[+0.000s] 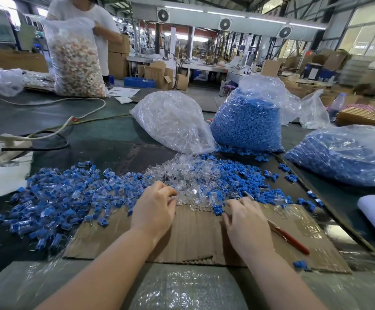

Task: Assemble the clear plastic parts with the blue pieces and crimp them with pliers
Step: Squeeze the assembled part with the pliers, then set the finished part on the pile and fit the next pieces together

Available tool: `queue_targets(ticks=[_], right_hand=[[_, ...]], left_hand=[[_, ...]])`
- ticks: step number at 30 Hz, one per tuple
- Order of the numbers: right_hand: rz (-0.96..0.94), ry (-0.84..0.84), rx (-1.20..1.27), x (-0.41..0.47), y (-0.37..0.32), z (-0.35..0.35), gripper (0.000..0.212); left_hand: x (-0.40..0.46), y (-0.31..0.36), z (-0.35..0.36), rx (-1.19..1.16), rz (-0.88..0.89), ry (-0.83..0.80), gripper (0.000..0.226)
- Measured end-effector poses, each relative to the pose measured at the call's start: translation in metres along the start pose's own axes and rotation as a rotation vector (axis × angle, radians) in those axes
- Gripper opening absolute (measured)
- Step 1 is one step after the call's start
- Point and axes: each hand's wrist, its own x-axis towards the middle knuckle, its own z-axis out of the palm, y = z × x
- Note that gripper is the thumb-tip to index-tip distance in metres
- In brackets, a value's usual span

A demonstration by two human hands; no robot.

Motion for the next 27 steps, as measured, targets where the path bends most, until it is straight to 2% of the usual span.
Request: queue_targets(ticks=[7,17,21,27], right_hand=[[-0.044,-0.021,-0.015,0.007,-0.007,0.010,0.011],[0.001,0.019,0.105,0.002,-0.012,0.017,0.007],[-0.018,0.098,0.237,-0.003,-0.017,0.018,0.009],[-0.037,0.132,0.405,-0.008,-0.019,0.019,0.012]], left_hand=[[-0.005,0.005,0.014,-0.013,-0.065,-0.075,0.019],[-0.013,0.028,0.023,-0.236,-0.074,-0.106,0.019],[-0.017,0.032,0.026,-0.259,-0.082,-0.091,0.023],[-0.020,0.032,0.027,-0.252,-0.092,-0.053,0.010]])
